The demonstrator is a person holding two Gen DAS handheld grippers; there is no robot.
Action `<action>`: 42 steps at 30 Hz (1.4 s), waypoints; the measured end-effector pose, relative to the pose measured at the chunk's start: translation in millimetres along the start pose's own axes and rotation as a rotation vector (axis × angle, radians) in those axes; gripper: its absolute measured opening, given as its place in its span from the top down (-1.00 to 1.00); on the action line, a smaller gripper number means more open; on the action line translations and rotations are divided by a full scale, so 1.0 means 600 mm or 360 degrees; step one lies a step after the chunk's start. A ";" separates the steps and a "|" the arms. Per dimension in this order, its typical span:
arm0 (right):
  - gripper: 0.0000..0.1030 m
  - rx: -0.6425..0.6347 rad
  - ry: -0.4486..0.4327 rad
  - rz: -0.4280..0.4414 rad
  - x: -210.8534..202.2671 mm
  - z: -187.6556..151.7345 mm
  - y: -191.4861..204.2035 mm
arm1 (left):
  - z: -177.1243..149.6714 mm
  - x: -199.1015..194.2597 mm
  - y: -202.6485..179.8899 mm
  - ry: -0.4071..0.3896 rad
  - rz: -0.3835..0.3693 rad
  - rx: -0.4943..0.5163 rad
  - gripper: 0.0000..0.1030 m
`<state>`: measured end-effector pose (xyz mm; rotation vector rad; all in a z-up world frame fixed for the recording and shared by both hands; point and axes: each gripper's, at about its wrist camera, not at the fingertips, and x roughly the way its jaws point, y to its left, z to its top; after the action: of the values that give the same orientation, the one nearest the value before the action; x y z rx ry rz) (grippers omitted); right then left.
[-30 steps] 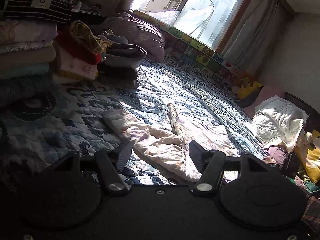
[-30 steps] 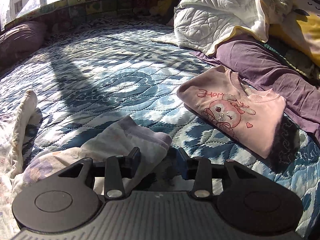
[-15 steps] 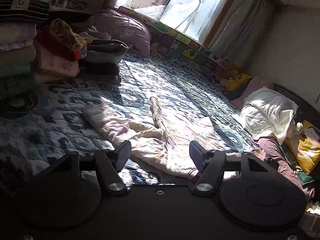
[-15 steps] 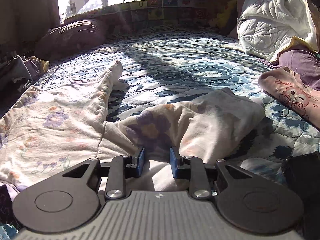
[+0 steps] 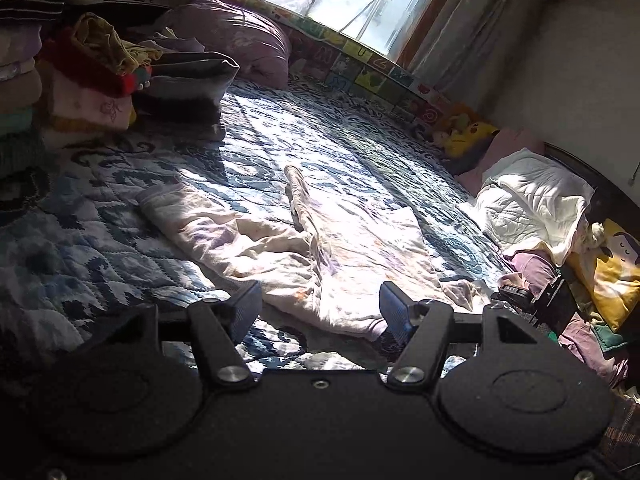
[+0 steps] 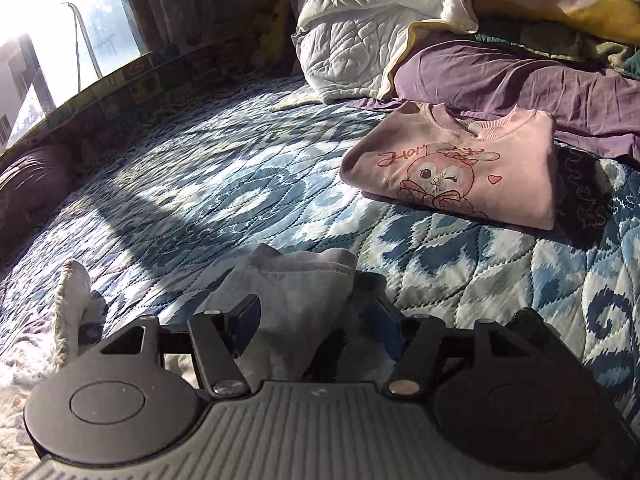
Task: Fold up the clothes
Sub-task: 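Grasp the garment edge with the left tool and pull it flat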
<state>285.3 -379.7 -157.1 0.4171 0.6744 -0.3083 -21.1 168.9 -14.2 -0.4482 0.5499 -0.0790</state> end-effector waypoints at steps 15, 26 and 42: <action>0.25 -0.0480 -0.0398 0.0194 -0.117 -0.051 0.072 | -0.003 0.016 0.018 0.0021 0.0028 -0.0052 -0.25; 0.09 -0.0587 -0.0175 0.0195 -0.099 -0.113 0.119 | 0.034 0.146 0.151 0.0007 0.0299 -0.0471 -0.26; 0.11 -0.1044 0.0013 0.0891 -0.137 -0.202 0.356 | 0.084 0.250 0.248 -0.0118 0.0628 -0.0547 0.93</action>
<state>245.8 -125.3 -130.7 -0.0338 0.6005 0.4423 126.6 294.3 -113.4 -0.6655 0.5717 0.4142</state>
